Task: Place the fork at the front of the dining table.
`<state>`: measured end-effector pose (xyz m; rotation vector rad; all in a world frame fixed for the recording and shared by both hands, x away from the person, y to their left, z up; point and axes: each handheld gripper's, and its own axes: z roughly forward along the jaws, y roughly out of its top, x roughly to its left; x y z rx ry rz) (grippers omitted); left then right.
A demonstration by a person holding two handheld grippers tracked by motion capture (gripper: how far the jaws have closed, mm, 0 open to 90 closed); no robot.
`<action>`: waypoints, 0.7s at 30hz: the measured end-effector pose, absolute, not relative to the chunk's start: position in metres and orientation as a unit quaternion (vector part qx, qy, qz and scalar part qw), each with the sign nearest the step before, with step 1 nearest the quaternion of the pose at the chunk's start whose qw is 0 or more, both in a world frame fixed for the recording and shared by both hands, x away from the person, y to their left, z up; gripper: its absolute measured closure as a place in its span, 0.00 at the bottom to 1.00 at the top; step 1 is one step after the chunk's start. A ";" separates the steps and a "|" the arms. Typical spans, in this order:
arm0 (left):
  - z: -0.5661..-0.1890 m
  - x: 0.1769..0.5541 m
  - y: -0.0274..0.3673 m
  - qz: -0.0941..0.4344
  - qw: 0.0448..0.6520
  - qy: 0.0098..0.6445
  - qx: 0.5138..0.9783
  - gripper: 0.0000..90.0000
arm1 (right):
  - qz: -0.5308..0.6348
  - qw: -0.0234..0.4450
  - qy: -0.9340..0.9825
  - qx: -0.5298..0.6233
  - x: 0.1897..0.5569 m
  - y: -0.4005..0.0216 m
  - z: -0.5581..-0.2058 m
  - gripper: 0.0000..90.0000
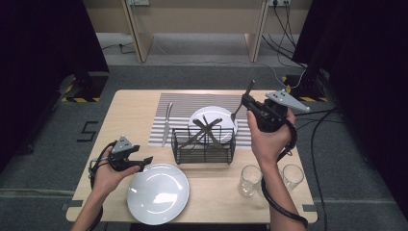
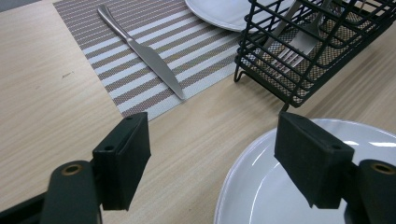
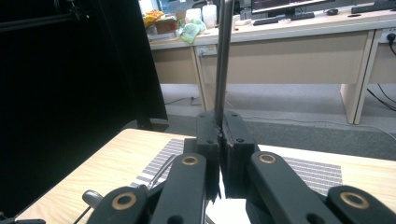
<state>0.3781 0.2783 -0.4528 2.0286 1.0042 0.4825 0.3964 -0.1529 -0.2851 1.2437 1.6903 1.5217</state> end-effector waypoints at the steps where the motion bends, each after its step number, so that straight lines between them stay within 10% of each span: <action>1: -0.453 0.378 0.278 0.190 0.402 0.398 0.803 0.29 | 0.564 0.273 0.628 0.462 0.396 -0.153 -0.285 0.97; 21: -0.452 0.379 0.278 0.190 0.403 0.398 0.802 0.29 | 0.557 0.281 0.621 0.475 0.396 -0.167 -0.289 0.97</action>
